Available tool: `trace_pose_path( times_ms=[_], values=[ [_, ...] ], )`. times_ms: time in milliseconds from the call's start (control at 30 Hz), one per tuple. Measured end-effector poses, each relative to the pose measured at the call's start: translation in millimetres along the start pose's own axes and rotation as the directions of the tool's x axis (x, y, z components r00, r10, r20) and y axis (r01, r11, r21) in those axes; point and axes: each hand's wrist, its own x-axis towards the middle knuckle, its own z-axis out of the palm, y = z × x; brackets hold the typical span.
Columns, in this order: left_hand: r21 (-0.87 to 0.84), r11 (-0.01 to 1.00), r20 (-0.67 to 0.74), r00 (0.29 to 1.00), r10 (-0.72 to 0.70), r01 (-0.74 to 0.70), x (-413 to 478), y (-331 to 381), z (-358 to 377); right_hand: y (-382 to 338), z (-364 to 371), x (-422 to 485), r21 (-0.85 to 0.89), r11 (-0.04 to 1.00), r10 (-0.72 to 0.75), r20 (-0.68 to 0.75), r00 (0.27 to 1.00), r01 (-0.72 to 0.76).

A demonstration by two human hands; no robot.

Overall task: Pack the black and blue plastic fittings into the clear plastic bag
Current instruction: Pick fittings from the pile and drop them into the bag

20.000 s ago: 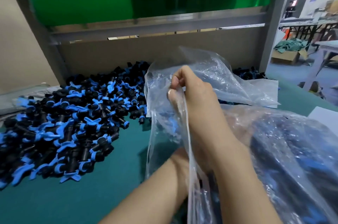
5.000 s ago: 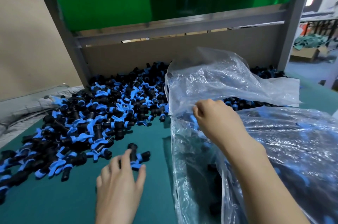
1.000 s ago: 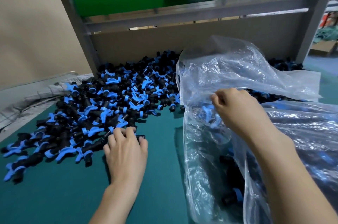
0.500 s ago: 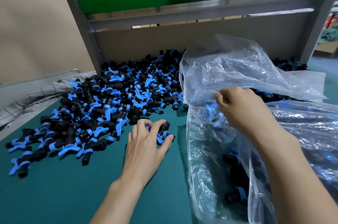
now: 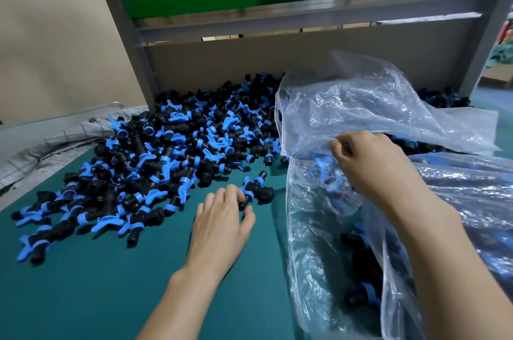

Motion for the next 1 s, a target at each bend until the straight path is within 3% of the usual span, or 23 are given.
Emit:
trace_pose_path(
  times_ms=[167, 233, 300, 367, 433, 633, 1000],
  values=[
    [-0.073, 0.993, -0.001, 0.996, -0.089, 0.088, 4.2, -2.9, 2.4, 0.5, 0.2, -0.1, 0.002, 1.0, 0.0, -0.002, 1.0, 0.0],
    [-0.179, 0.976, -0.001, 0.992, -0.126, 0.124, 5.9, -3.5, 1.7, 0.7, 0.7, 0.5, 0.005, 1.0, 0.0, -0.001, 1.0, 0.0],
    [-0.404, 0.894, 0.001, 0.977, -0.213, 0.195, 8.6, -3.6, -0.4, 0.9, 0.7, 0.9, 0.01, 1.0, 0.001, 0.002, 1.0, -0.001],
    [-0.617, 0.745, 0.038, 0.954, -0.296, 0.255, 10.4, -2.9, -2.8, 1.0, 0.4, 0.6, 0.017, 1.0, -0.002, 0.006, 1.0, 0.002],
    [-0.729, 0.631, 0.053, 0.941, -0.335, 0.266, 11.3, -1.6, -6.6, 1.1, 0.0, -0.1, 0.017, 1.0, -0.006, 0.007, 1.0, 0.006],
    [-0.825, 0.507, 0.035, 0.918, -0.394, 0.249, 15.0, 1.6, -13.8, 1.4, 0.2, -0.6, 0.012, 1.0, -0.009, -0.006, 1.0, 0.009],
    [-0.823, 0.498, 0.054, 0.91, -0.41, 0.273, 17.9, -5.6, -9.9, 0.8, -0.2, 0.0, 0.0, 1.0, -0.011, 0.002, 1.0, 0.011]
  ],
)
